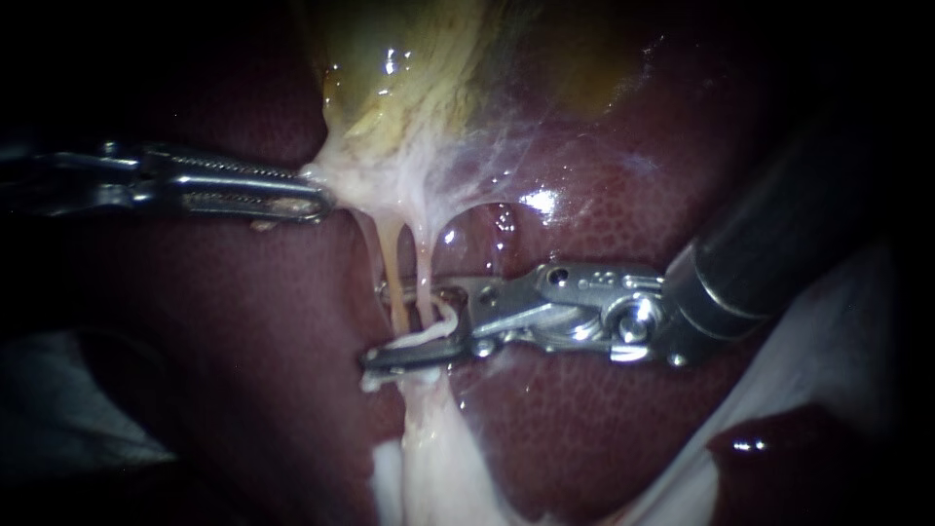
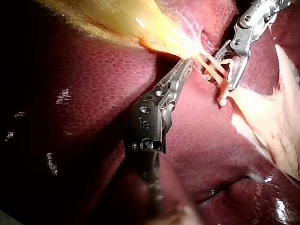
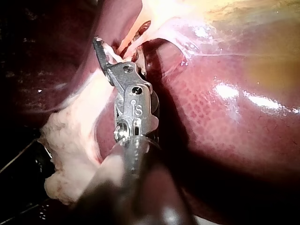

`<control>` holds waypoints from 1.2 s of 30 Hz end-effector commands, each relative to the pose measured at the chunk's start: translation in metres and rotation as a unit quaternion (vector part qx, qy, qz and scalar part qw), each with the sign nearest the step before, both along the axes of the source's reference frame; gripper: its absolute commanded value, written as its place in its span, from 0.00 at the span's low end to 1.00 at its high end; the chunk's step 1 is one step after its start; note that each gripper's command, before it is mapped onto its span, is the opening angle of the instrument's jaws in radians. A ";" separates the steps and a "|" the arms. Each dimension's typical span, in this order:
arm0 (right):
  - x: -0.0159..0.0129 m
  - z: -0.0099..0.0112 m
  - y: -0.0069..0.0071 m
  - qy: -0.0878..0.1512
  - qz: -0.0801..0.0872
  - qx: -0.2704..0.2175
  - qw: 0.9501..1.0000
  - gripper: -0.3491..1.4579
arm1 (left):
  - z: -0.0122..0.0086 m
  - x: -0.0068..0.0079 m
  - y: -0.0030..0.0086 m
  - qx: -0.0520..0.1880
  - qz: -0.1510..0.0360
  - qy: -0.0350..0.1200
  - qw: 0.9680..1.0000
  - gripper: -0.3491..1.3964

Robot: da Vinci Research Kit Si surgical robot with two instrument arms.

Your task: Clipping second clip left tube

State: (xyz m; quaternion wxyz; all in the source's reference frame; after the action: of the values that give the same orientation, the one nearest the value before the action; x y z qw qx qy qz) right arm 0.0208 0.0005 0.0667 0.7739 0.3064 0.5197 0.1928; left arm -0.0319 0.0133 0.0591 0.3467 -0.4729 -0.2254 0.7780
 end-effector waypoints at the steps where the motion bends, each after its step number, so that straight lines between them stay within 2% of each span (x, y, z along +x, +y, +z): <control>1: -0.0003 0.0000 0.0000 0.000 -0.001 0.000 1.000 0.46 | 0.0000 0.0001 0.0000 0.000 0.000 0.000 1.000 0.00; 9: -0.0031 -0.0003 0.0002 0.005 -0.007 0.002 1.000 0.46 | 0.0000 0.0002 0.0000 0.000 0.001 0.000 1.000 0.00; 20: -0.0062 -0.0018 0.0005 0.013 -0.013 0.007 1.000 0.47 | 0.0001 0.0003 0.0000 0.000 0.001 -0.001 1.000 0.00; 30: -0.0054 -0.0038 0.0003 0.024 -0.011 0.011 1.000 0.47 | 0.0002 0.0004 0.0001 0.000 0.001 -0.001 1.000 0.00; 36: -0.0038 -0.0035 -0.0002 0.029 -0.016 0.019 0.999 0.47 | 0.0002 0.0003 0.0001 0.000 0.001 -0.001 1.000 0.00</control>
State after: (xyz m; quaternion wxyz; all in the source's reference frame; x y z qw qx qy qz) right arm 0.0172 0.0003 0.0633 0.7539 0.3370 0.5344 0.1803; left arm -0.0316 0.0134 0.0593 0.3454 -0.4733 -0.2262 0.7781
